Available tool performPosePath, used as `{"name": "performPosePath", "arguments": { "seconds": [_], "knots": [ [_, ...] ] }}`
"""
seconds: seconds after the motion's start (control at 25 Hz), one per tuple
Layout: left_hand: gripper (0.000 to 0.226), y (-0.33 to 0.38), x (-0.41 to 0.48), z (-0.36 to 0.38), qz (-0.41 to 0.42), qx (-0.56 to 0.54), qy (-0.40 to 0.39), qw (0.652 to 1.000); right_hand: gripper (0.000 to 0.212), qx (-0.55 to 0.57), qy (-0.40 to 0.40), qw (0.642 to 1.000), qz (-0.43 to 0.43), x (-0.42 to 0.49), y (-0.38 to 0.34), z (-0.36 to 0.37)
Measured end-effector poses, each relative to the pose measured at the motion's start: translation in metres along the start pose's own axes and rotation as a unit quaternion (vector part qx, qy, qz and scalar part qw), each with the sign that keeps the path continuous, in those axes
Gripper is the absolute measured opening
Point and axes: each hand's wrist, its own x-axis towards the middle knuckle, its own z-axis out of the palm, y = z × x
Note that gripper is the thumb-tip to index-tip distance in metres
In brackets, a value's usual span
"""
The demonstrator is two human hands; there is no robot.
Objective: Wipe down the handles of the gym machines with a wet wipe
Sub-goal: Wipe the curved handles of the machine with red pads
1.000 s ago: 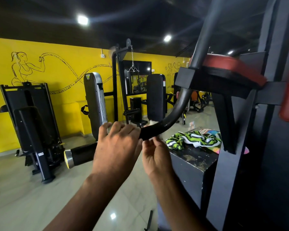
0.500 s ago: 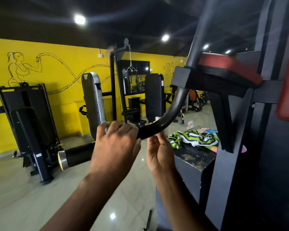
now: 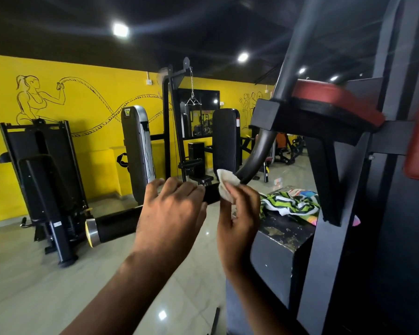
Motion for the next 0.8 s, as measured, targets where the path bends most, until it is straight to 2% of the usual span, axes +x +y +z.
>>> {"name": "performPosePath", "arguments": {
  "seconds": [0.12,0.2,0.24,0.28,0.36,0.48,0.6,0.68,0.8],
  "knots": [
    [0.028,0.0,-0.001,0.001,-0.003,0.001,0.0,1.0,0.033,-0.09,-0.088,0.988,-0.084,0.014,0.018,-0.017],
    [0.027,0.0,0.0,0.001,-0.004,0.0,0.002,1.0,0.034,-0.139,-0.071,0.986,-0.056,0.029,0.022,-0.021],
    [0.026,0.001,0.001,0.001,-0.005,-0.001,0.003,1.0,0.033,-0.161,-0.076,0.982,-0.063,0.039,0.023,-0.022],
    [0.026,0.002,0.002,0.002,-0.007,-0.001,0.004,1.0,0.033,-0.185,-0.102,0.972,-0.105,0.046,0.023,-0.025],
    [0.026,0.004,0.002,0.003,-0.008,0.001,0.004,1.0,0.036,-0.225,-0.179,0.931,-0.225,0.058,0.026,-0.032],
    [0.027,0.006,0.004,0.003,-0.008,-0.003,0.005,1.0,0.039,-0.263,-0.238,0.892,-0.28,0.08,0.024,-0.038],
    [0.027,0.007,0.004,0.004,-0.01,-0.005,0.007,1.0,0.032,-0.336,-0.333,0.795,-0.381,0.105,0.022,-0.042],
    [0.025,0.006,0.004,0.005,-0.008,-0.006,0.008,1.0,0.038,-0.372,-0.357,0.769,-0.379,0.118,0.019,-0.044],
    [0.024,0.007,0.005,0.006,-0.013,-0.007,0.006,1.0,0.032,-0.389,-0.403,0.721,-0.408,0.123,0.015,-0.042]
  ]
}}
